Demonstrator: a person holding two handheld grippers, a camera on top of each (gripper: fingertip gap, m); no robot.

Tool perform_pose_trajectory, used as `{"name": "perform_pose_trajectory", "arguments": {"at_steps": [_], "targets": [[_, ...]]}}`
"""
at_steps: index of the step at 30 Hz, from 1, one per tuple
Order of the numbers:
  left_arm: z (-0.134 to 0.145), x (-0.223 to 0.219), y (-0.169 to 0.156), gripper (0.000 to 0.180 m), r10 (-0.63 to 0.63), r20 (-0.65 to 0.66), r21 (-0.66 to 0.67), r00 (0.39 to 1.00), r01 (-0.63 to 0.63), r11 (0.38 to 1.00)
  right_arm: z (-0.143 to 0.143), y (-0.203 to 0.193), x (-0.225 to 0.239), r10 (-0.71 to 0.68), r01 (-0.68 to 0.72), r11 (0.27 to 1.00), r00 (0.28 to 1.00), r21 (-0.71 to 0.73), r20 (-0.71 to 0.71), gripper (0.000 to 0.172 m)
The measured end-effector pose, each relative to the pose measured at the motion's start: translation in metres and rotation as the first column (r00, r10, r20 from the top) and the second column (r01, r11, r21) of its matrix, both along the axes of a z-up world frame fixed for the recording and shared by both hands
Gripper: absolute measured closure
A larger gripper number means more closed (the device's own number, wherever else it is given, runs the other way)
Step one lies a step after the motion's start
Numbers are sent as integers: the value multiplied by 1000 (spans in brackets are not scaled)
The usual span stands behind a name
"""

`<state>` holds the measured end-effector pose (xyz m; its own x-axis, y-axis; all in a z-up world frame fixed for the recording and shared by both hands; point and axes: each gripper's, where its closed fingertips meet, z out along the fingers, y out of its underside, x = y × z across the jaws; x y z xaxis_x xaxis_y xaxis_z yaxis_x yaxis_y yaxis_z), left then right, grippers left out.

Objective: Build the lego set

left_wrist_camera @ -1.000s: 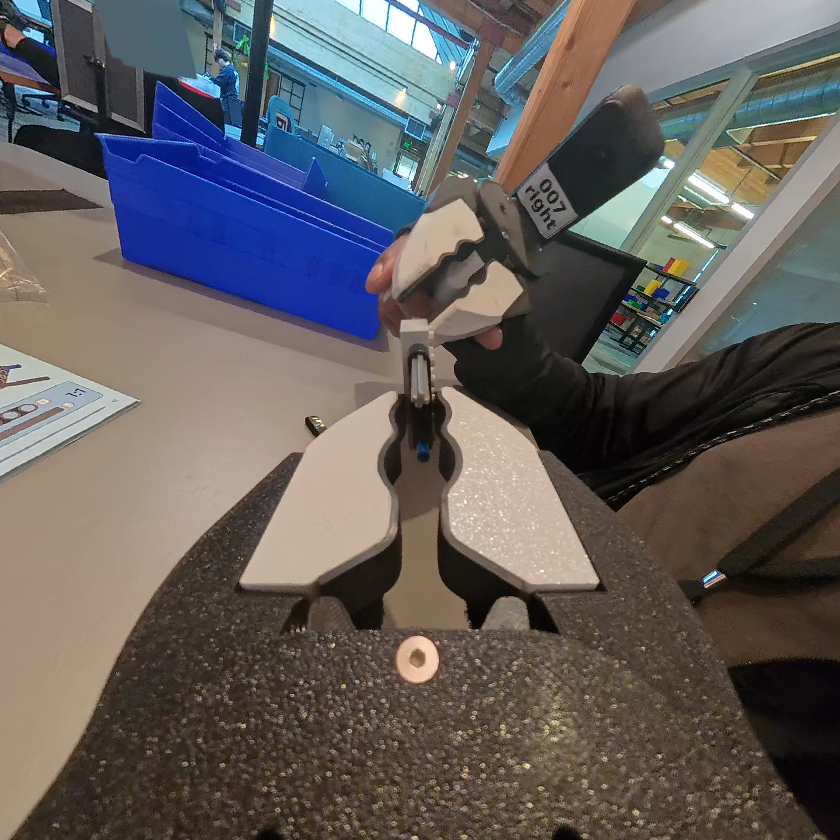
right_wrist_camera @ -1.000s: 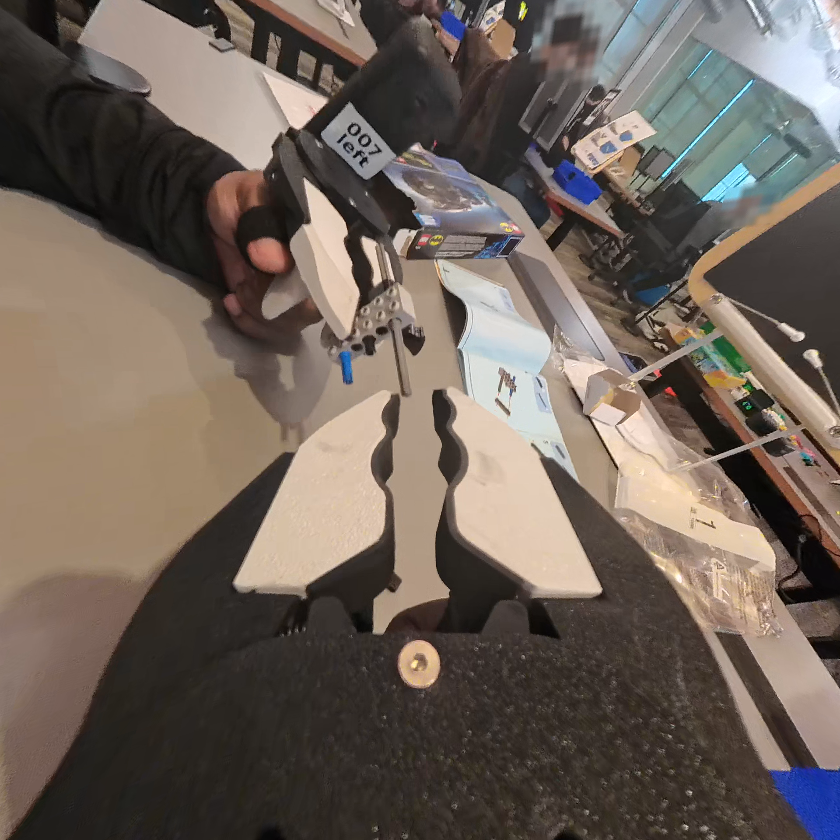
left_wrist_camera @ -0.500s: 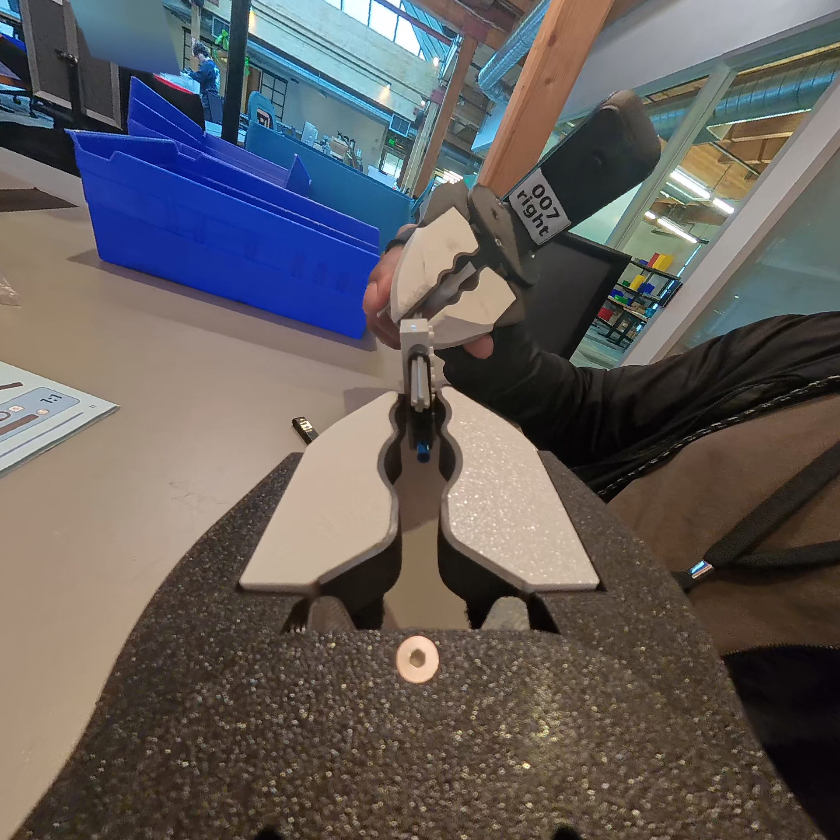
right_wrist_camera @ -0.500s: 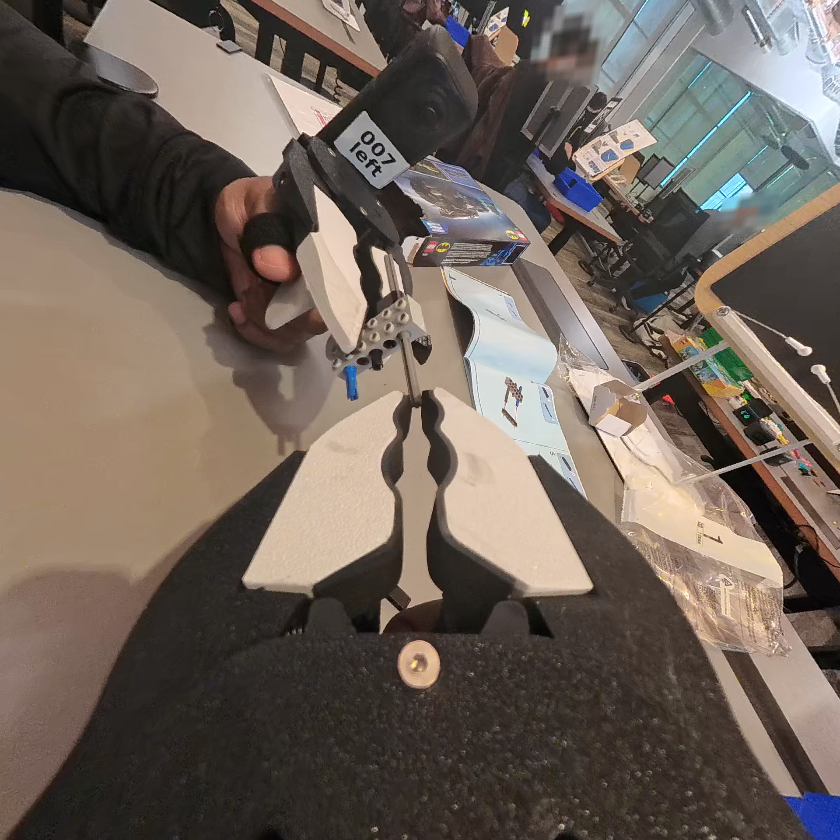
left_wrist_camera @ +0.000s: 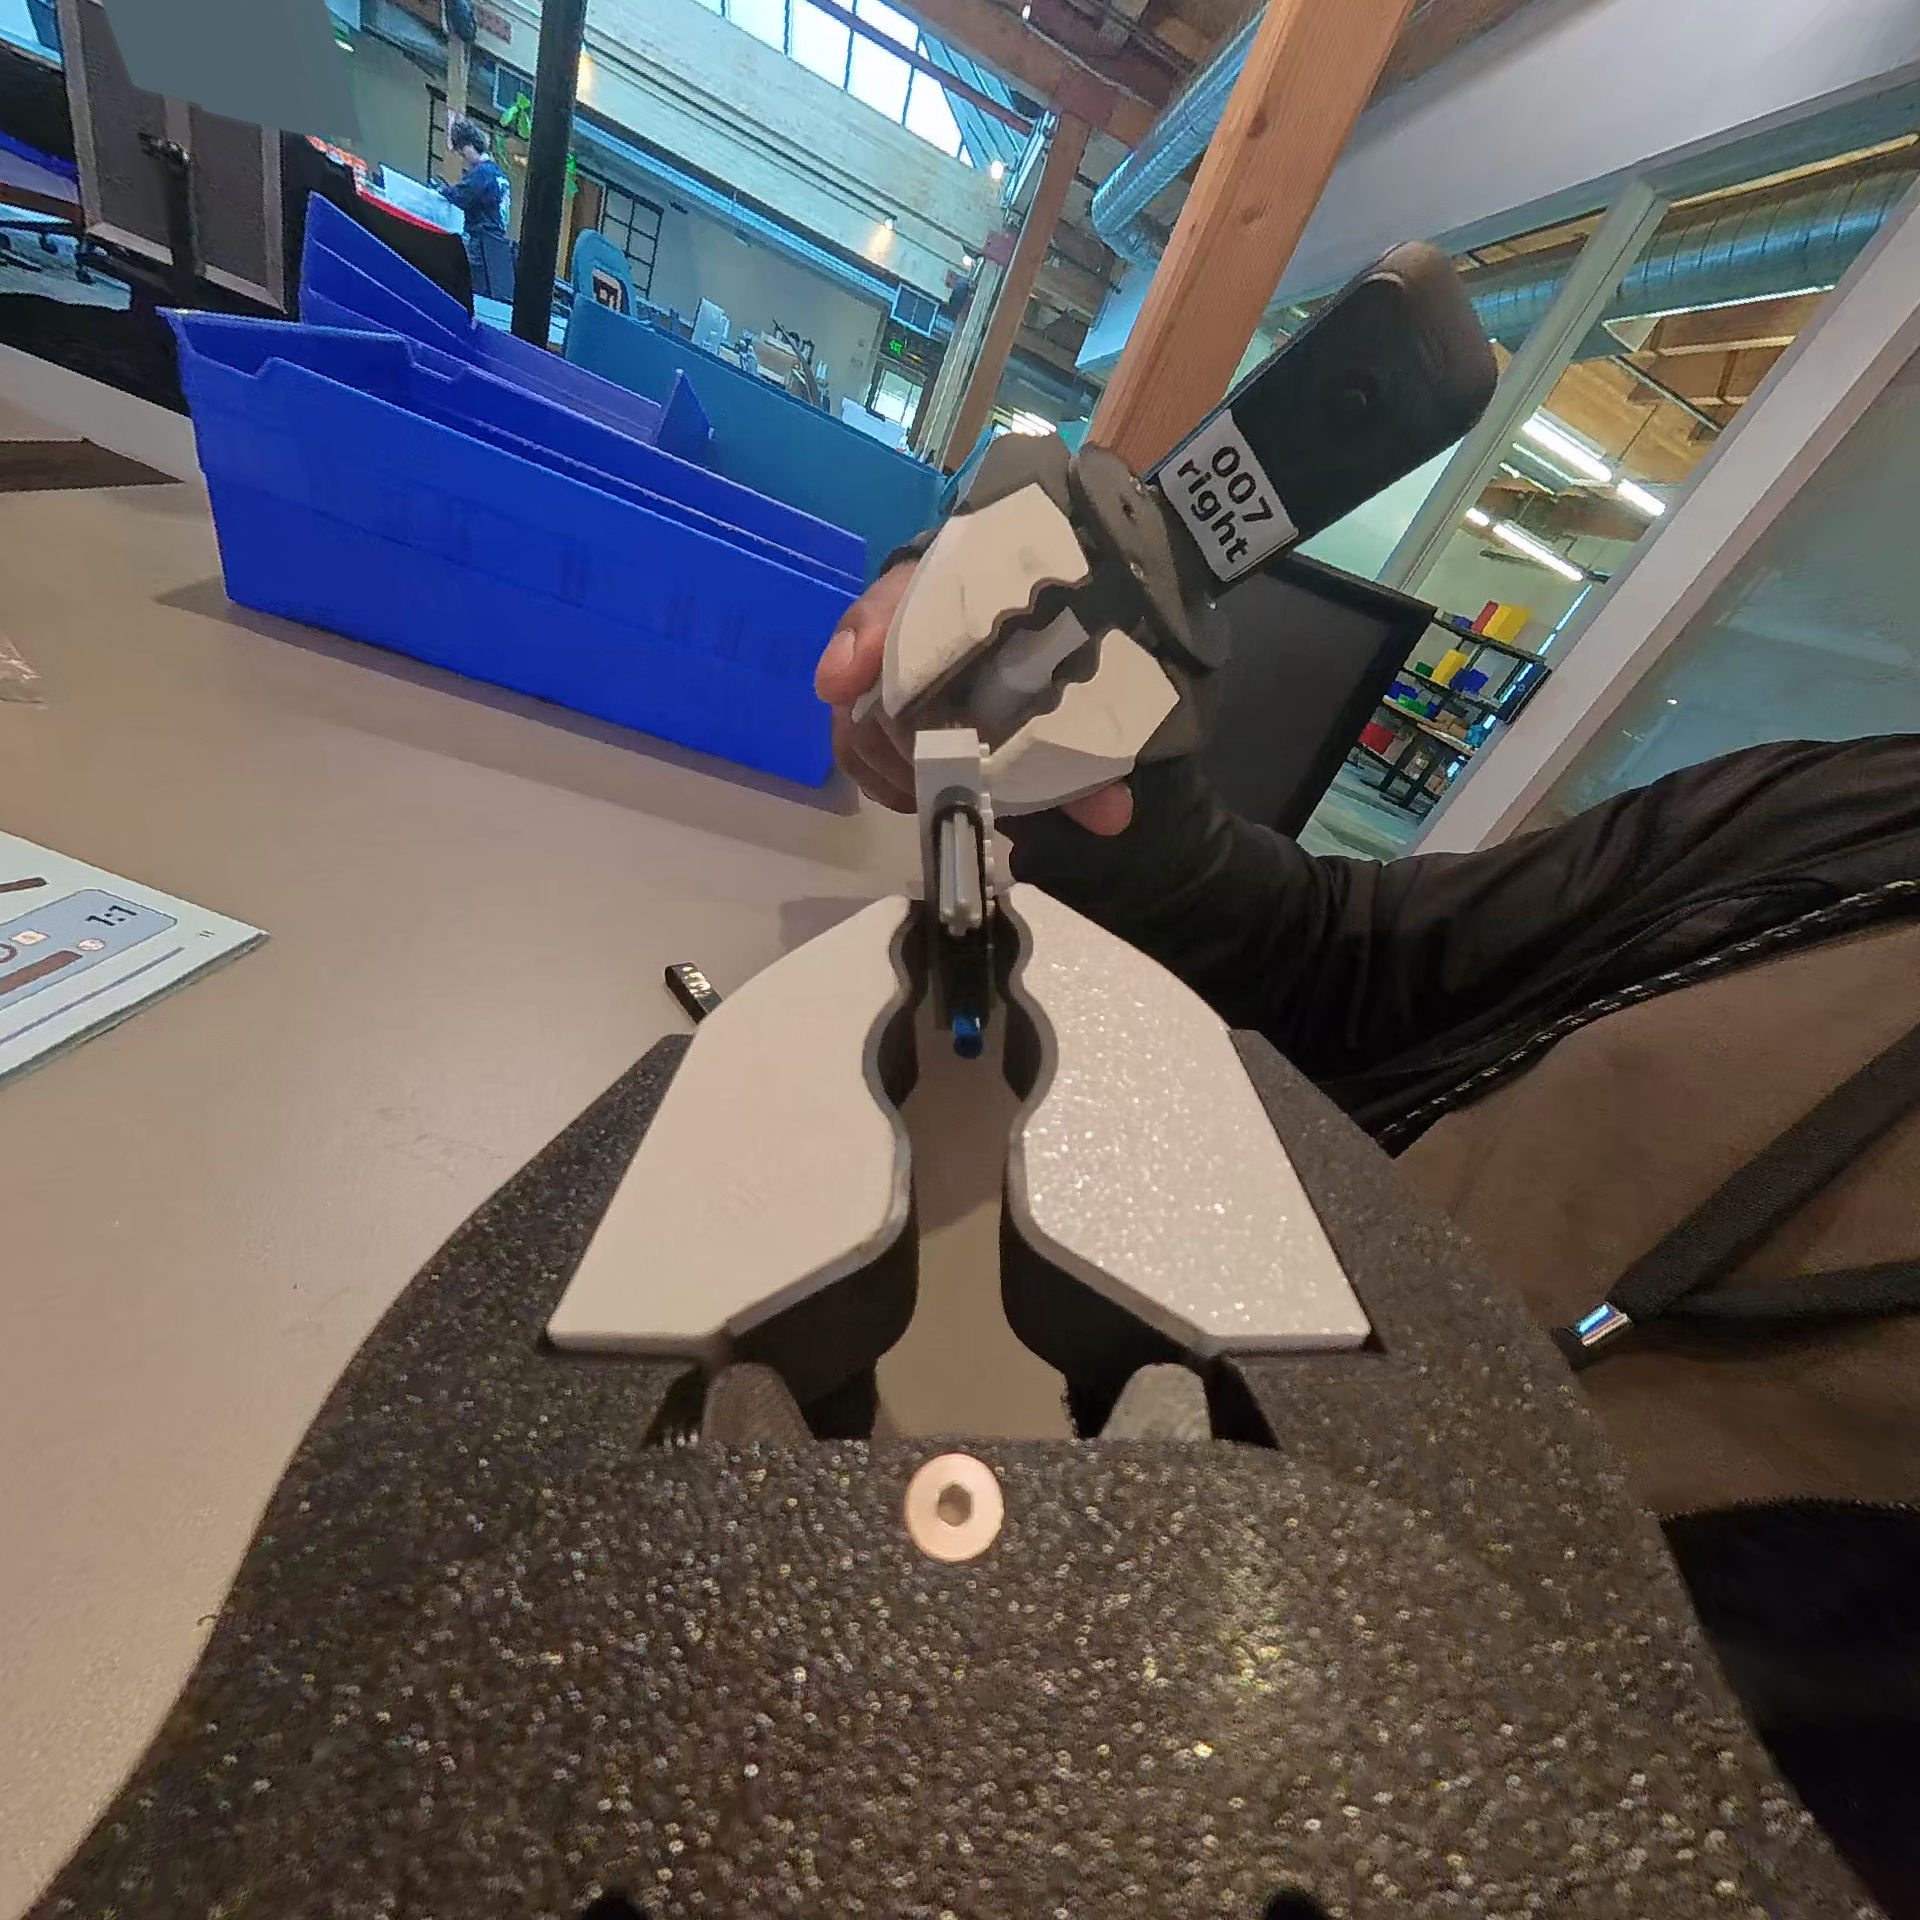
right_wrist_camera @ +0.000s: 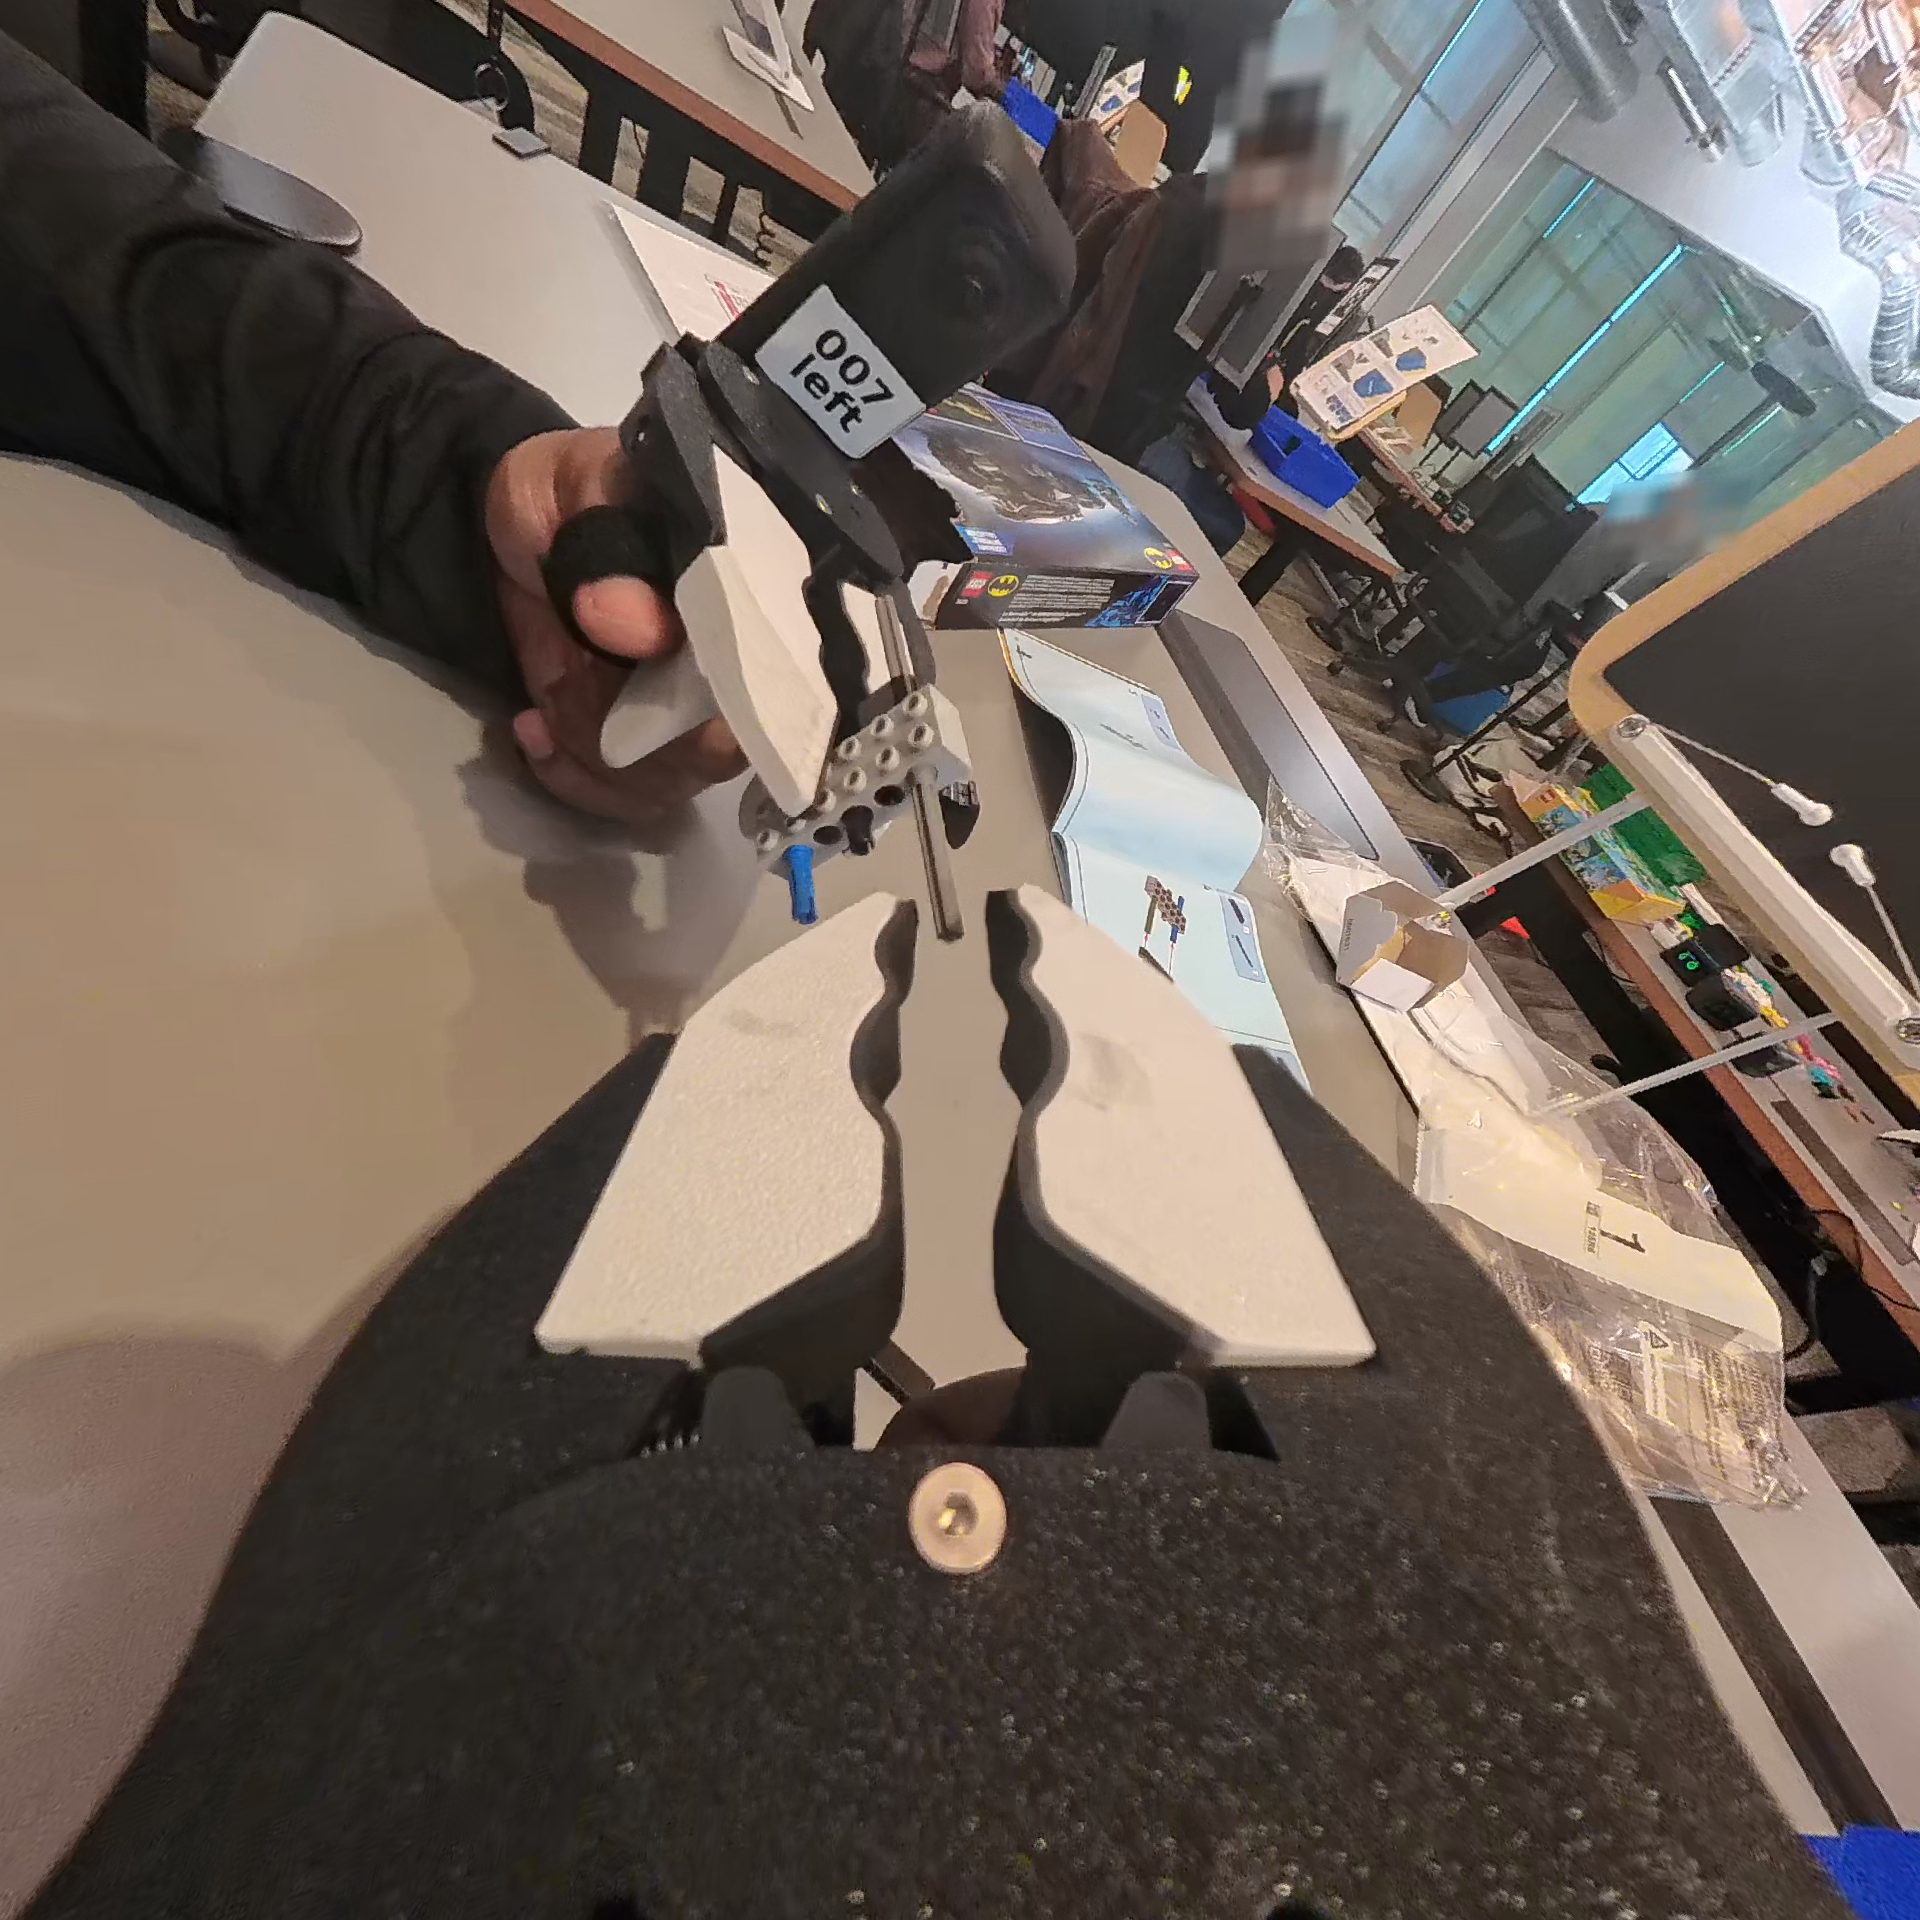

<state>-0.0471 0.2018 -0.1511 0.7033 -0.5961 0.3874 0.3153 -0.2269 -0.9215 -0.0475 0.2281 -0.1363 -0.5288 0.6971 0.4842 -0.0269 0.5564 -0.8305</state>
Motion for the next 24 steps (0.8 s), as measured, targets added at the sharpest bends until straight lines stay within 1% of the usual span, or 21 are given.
{"name": "perform_pose_trajectory", "arguments": {"at_steps": [4,8,10,12,14,17,20,24], "targets": [[2,-2,0,169,7,18,11,1000,-7,1000,4,5,1,-9,9,1000,1000,2,-12,156],[7,-7,0,169,27,38,35,999,-29,999,10,20,3,-41,41,999,999,-3,-20,155],[10,-11,0,169,44,53,50,998,-47,998,6,32,3,-65,66,998,998,-8,13,155],[12,-15,1,169,68,65,60,996,-72,996,-14,45,2,-95,92,995,989,30,114,155],[14,-20,1,169,88,81,66,993,-93,993,-43,60,-1,-148,124,985,967,123,207,153],[15,-23,1,169,98,86,69,991,-104,992,-81,64,0,-148,86,977,933,197,327,153],[15,-23,1,169,100,74,70,992,-105,992,-98,64,-1,-149,68,973,915,220,376,152],[15,-21,0,169,100,57,69,993,-104,992,-106,71,-1,-163,80,974,899,213,406,153]]}}
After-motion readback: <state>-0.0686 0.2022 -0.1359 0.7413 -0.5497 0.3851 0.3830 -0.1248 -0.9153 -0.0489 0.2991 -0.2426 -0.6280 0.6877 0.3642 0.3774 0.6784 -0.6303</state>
